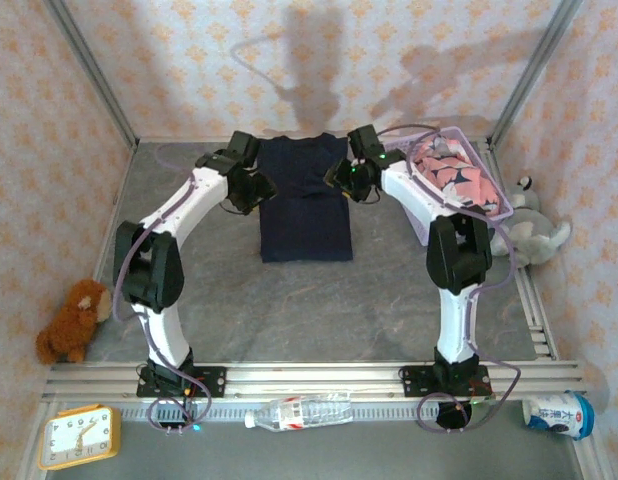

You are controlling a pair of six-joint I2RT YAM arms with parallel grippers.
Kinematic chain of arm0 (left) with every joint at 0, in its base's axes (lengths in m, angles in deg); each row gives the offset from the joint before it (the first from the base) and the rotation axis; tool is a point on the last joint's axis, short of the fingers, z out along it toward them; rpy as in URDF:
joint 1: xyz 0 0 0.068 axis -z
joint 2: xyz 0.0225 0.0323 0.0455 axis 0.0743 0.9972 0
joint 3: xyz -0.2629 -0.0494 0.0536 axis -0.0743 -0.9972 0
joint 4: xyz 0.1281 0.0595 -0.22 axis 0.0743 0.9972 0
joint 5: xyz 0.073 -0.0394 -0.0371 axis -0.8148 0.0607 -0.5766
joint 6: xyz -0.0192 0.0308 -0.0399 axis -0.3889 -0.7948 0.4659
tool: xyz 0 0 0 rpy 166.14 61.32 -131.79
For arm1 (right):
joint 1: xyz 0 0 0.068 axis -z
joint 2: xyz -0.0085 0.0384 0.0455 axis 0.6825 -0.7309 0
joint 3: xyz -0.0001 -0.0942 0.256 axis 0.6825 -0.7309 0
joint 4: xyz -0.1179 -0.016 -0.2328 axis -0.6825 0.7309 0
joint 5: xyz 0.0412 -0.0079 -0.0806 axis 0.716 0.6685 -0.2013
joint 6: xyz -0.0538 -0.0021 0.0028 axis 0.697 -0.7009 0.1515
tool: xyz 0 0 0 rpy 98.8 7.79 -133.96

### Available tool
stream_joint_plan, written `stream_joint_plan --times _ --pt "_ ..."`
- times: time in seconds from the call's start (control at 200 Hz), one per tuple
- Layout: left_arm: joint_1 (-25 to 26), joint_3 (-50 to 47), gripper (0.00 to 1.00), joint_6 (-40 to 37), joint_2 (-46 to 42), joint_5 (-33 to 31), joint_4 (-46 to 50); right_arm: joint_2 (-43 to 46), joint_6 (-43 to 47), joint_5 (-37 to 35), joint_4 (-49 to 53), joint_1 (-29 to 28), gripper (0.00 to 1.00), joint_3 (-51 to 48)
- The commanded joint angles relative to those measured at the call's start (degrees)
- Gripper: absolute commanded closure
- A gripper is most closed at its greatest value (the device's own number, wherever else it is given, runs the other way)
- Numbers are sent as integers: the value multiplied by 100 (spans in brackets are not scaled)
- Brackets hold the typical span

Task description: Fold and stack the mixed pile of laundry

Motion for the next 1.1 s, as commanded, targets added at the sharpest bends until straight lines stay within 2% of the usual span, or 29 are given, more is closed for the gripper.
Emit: stream_joint_plan --times 0.0,0.185,0.33,0.51,0.651,0.771,0.921,1.096 --pt "375 -458 62 -116 -62 155 -189 276 339 75 593 -354 56 -467" --pt "605 -1422 64 364 44 556 -1046 346 -523 430 -324 -370 65 -1614" --pt "568 -1727 67 195 339 -11 -1083 204 -804 95 -570 -348 69 -2134" --pt "579 -1878 67 -61 708 -232 -983 206 -707 -97 -492 -350 69 -2349" --pt "701 -2435 66 -128 412 -262 -1043 563 -748 -261 -613 -441 68 -2803" --pt "839 -3110 65 -146 -238 -265 -1110 946 -929 -362 -837 -657 67 -3380" --pt "906 -3930 60 -14 -914 -249 -1262 1298 -1148 -636 -920 -1125 65 -3882" --pt "924 -4400 39 59 -1637 -247 -1221 1596 -1372 -962 -793 -1537 60 -4043"
